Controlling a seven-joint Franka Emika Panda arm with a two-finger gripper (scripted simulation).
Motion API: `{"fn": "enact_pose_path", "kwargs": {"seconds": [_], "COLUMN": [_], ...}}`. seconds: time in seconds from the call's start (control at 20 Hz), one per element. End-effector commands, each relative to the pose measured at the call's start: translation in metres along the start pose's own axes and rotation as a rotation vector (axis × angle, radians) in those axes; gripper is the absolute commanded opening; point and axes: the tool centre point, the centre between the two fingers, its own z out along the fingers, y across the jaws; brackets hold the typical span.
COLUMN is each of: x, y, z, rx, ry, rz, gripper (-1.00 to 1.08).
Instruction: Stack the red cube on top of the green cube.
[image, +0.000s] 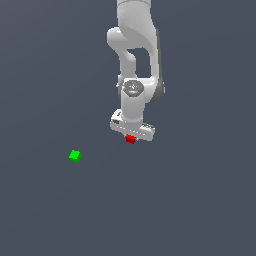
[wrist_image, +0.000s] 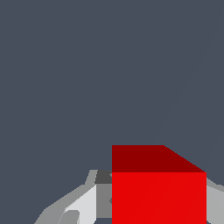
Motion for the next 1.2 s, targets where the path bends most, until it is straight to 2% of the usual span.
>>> {"fn": "enact_pose_path", "kwargs": {"seconds": [0.0,0.3,0.7,0.9,1.15], "x": [0.000,0.000,0.004,0.013,0.033], "y": [0.000,0.000,0.004,0.018,0.047], "z": [-0.016,-0.038,-0.038,-0.035,-0.029], "rx": [0.000,0.000,0.001,0.001,0.000], "ry": [0.000,0.000,0.001,0.001,0.001], "rz": [0.000,0.000,0.000,0.000,0.000], "gripper": [-1.00,-1.00,-1.00,-1.00,-1.00]}}
